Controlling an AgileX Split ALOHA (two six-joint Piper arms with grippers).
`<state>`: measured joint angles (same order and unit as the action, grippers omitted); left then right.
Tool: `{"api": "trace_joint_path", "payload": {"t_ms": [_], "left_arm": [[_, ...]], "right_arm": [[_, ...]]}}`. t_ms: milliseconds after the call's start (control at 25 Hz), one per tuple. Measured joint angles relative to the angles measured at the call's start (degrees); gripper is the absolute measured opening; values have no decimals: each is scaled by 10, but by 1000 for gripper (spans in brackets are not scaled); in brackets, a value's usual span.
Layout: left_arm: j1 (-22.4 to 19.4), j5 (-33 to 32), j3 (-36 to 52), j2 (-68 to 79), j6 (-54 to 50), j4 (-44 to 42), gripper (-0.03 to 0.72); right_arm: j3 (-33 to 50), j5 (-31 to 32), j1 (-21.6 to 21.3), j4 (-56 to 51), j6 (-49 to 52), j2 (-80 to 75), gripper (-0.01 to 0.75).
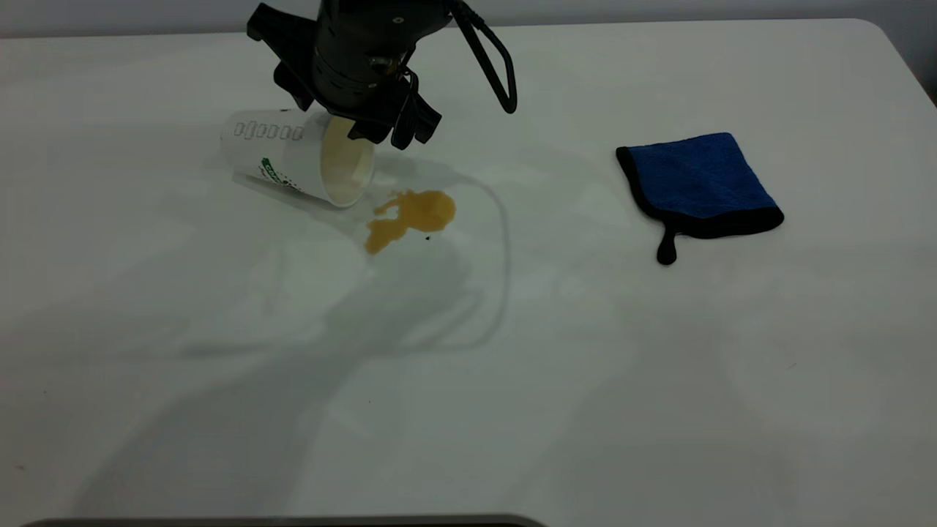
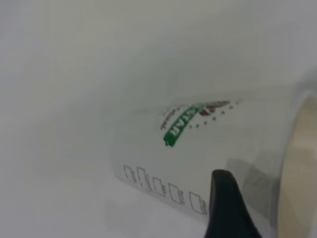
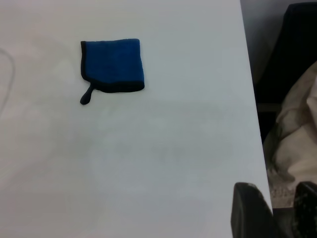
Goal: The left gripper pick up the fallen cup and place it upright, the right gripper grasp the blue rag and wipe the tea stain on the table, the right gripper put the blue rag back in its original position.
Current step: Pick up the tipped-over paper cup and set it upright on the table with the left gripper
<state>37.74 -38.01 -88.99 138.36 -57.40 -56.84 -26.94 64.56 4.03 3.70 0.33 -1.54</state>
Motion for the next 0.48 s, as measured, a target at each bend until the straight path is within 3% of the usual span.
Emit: {"api": "trace_joint_path", "payload": {"t_ms": [480], "left_arm": [[0, -22, 0, 36, -8, -41, 485]], "right_arm": [[0, 0, 0, 0, -3, 0, 239]]}}
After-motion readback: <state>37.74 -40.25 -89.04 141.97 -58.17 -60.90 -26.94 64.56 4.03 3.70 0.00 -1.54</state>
